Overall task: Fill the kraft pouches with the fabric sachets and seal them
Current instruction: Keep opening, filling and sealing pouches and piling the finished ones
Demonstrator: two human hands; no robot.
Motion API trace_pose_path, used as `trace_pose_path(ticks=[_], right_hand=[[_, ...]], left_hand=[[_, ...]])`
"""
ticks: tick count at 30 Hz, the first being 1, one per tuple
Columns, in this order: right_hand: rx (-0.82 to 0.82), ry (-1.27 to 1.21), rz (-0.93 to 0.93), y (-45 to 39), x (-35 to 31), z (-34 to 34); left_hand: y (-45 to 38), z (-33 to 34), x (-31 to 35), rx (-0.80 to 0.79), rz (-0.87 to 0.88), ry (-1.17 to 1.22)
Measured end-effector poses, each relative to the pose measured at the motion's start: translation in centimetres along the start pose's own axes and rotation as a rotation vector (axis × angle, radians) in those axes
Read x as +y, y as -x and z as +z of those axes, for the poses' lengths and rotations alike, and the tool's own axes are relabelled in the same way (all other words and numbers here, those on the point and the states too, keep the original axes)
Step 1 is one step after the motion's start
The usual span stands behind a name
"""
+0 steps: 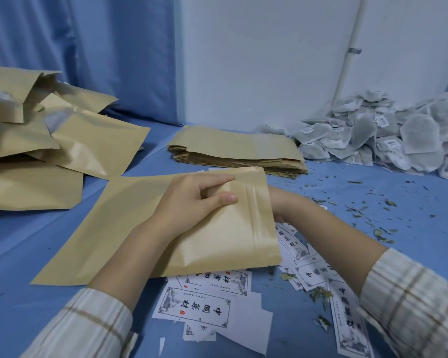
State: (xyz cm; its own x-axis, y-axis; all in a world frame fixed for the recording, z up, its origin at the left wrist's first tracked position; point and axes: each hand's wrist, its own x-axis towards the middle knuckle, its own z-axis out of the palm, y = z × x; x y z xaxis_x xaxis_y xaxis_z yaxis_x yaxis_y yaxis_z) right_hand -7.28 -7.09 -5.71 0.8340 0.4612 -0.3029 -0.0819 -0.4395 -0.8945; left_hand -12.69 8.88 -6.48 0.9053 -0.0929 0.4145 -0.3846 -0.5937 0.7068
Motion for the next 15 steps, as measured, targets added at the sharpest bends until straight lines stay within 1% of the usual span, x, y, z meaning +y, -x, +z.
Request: trace_pose_path(ticks=[4,7,8,9,12,14,15], right_hand=[[0.022,0.082,0.036,0.4,-0.2,0.3],[0.152,0.217,0.060,0.8,-0.1,0.8],[0.209,0.217,0.020,0.7,0.0,0.6],[0.236,0.148,-0.006,0.4,-0.1,0.6],[0.232,-0.138,-0.117,-0.3,-1.4,0.1],[0.288,-0.361,-0.164,0.1,-2.2,-0.4],[0.318,-0.407,-0.165,0.3,-2.5,-0.7]], left_hand=[[0.1,0.2,0.2,-0.008,0.026,-0.022],[0.2,0.1,0.3,-0.019,0.064,-0.097],[0.2,-0.1,0.5,-0.017,0.100,-0.131],[0.2,-0.2,0.7,-0.019,0.151,-0.182],[0.1,-0.3,1.6,-0.032,0.295,-0.415],[0.0,-0.2,2.2,-0.056,0.341,-0.485],[0.0,-0.1,2.4,-0.083,0.357,-0.485]])
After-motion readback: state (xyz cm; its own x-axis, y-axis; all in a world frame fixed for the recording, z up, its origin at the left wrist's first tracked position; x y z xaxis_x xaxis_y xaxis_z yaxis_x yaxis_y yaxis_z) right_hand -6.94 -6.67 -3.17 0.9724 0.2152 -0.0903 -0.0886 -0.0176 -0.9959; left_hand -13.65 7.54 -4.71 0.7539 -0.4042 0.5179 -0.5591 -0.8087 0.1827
